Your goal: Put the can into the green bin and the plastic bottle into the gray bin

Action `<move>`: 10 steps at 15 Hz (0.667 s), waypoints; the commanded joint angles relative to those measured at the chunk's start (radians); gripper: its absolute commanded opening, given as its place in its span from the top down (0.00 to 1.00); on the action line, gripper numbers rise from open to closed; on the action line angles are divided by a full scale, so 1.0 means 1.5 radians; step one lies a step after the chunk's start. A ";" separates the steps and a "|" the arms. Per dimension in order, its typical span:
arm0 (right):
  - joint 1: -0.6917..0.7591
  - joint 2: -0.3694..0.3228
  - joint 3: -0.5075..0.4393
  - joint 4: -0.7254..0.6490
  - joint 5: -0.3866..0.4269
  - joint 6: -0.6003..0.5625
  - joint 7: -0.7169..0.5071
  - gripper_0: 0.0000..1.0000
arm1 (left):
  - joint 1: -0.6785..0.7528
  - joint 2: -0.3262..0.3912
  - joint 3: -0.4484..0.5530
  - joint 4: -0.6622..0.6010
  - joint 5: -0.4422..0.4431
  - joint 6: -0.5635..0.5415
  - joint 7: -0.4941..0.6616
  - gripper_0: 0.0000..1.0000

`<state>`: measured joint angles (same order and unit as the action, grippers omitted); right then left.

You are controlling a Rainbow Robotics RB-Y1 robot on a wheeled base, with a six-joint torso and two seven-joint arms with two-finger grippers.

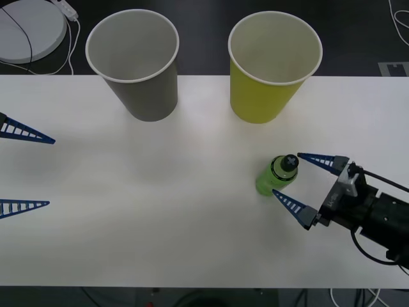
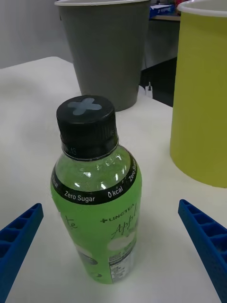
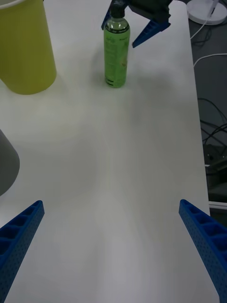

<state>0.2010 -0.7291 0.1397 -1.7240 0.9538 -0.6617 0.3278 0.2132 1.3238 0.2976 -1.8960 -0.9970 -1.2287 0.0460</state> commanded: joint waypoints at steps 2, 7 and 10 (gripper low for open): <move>-0.019 0.000 0.031 0.000 0.009 0.017 -0.004 0.00 | 0.000 0.000 0.000 0.000 0.000 0.000 0.000 0.00; -0.041 0.002 0.056 0.000 0.019 0.039 -0.011 0.00 | 0.000 0.000 0.000 0.000 0.000 0.000 0.000 0.00; -0.051 0.004 0.070 0.000 0.022 0.054 -0.011 0.00 | 0.000 0.000 0.000 0.000 0.000 0.000 0.000 0.00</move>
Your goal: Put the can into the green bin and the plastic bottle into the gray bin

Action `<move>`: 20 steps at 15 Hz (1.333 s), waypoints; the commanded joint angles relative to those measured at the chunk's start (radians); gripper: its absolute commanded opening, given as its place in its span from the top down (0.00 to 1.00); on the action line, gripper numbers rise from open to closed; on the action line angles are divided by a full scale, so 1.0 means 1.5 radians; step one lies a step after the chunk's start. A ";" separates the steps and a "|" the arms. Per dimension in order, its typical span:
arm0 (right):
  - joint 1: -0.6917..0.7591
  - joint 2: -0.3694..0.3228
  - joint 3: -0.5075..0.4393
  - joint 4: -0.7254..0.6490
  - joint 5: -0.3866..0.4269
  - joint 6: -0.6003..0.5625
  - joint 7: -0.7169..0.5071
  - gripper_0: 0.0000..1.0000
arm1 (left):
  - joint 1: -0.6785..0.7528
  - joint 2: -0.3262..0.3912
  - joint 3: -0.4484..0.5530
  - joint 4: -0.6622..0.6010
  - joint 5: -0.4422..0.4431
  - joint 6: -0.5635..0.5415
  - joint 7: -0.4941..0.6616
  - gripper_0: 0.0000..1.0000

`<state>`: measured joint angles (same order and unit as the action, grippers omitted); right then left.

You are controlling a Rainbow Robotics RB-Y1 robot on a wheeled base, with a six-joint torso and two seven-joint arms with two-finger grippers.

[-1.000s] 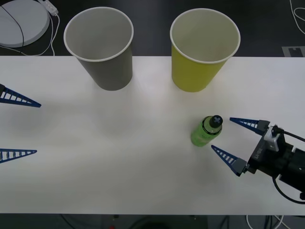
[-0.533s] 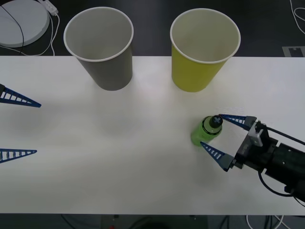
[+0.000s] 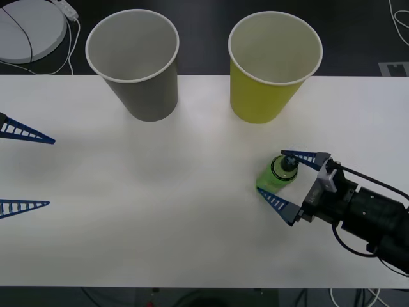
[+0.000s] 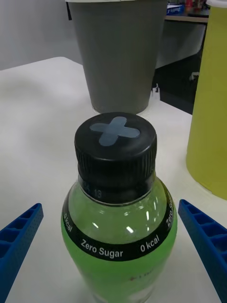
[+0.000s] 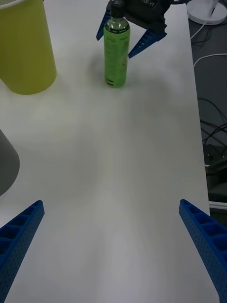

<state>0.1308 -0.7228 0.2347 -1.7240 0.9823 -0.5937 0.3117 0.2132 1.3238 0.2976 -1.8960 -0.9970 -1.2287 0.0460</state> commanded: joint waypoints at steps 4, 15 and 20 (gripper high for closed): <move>-0.006 0.005 0.009 0.000 0.010 0.012 -0.001 0.84 | 0.000 0.000 0.000 0.000 0.000 0.000 0.000 0.00; -0.006 0.004 0.009 0.000 0.003 0.001 0.001 1.00 | 0.000 0.000 0.000 0.000 0.000 0.000 0.000 0.00; 0.001 -0.012 0.005 -0.023 -0.038 -0.010 -0.002 1.00 | 0.000 0.000 0.000 0.000 0.000 0.000 0.000 0.00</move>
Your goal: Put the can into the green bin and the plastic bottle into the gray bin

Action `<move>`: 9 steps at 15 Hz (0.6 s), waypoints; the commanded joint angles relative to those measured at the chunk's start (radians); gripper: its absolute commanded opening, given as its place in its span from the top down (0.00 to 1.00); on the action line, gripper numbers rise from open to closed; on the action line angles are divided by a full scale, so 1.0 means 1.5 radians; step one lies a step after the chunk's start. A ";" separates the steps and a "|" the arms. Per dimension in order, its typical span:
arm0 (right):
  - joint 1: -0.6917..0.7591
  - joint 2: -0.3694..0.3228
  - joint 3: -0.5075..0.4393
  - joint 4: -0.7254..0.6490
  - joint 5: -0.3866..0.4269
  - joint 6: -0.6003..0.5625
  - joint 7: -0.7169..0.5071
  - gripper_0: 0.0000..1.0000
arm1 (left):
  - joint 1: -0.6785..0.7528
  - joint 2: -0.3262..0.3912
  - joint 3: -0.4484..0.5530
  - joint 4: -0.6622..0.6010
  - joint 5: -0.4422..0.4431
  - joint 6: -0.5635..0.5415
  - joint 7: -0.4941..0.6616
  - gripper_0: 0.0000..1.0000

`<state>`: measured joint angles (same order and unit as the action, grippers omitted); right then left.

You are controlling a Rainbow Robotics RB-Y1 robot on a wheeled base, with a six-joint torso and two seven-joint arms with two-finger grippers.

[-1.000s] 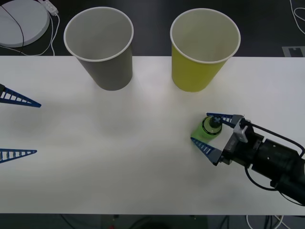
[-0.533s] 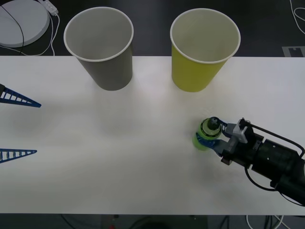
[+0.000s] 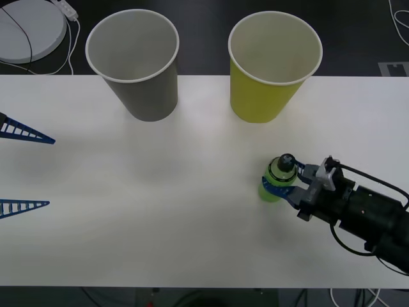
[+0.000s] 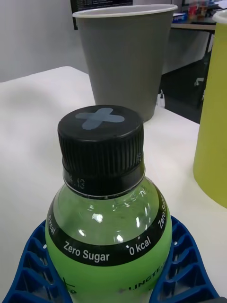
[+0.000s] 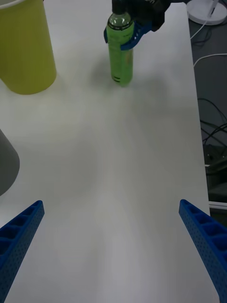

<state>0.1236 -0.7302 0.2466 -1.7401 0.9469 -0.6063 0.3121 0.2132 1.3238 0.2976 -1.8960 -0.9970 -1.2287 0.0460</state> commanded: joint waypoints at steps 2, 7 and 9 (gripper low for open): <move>0.017 -0.020 -0.014 -0.033 -0.039 -0.005 -0.008 1.00 | 0.000 0.000 0.000 0.000 0.000 0.000 0.000 0.00; 0.046 -0.062 -0.057 -0.084 -0.092 -0.018 -0.030 1.00 | 0.000 0.000 0.000 0.000 0.000 0.000 0.000 0.00; 0.072 -0.086 -0.082 -0.116 -0.111 -0.018 -0.043 1.00 | 0.000 0.000 0.000 0.000 0.000 0.000 0.000 0.00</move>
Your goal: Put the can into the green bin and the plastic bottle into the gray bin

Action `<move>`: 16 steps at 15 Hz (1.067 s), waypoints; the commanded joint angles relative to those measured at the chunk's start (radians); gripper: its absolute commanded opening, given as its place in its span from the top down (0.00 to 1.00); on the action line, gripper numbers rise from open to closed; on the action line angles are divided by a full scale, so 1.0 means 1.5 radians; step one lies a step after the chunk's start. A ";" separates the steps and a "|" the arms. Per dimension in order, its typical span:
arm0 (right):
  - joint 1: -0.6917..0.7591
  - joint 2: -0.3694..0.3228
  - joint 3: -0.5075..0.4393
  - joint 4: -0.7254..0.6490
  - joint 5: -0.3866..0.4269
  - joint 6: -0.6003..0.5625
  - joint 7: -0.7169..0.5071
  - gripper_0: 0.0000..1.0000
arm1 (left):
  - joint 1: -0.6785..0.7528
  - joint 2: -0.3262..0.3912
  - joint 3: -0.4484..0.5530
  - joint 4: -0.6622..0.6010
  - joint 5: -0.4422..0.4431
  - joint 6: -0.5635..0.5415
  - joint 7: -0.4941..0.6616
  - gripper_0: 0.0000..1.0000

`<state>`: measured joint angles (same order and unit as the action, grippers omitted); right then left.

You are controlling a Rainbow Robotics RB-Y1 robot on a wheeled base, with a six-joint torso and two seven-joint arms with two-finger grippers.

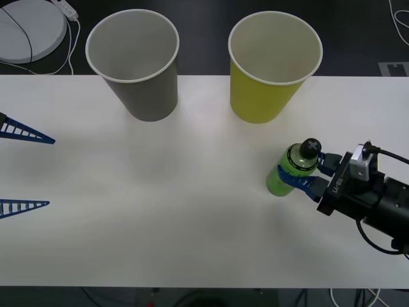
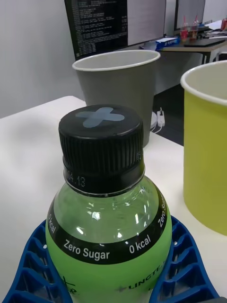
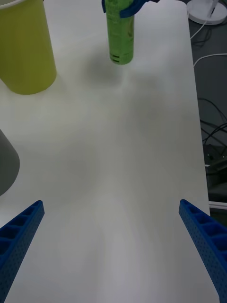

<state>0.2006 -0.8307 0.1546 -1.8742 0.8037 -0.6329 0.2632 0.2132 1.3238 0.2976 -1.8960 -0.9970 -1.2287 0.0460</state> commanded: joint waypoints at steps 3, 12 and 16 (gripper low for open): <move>0.063 -0.061 -0.064 -0.082 -0.013 0.002 -0.085 1.00 | 0.000 0.000 0.000 0.000 0.000 0.000 0.000 0.00; 0.111 -0.147 -0.198 -0.238 0.164 0.021 -0.494 1.00 | 0.000 0.000 0.000 0.000 0.000 0.000 0.000 0.00; 0.096 -0.152 -0.226 -0.296 0.259 0.021 -0.658 1.00 | 0.000 0.000 0.000 0.000 0.000 0.000 0.000 0.00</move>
<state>0.3516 -1.0565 -0.1810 -2.3033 1.1661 -0.6015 -0.6821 0.2132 1.3239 0.2976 -1.8960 -0.9970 -1.2287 0.0460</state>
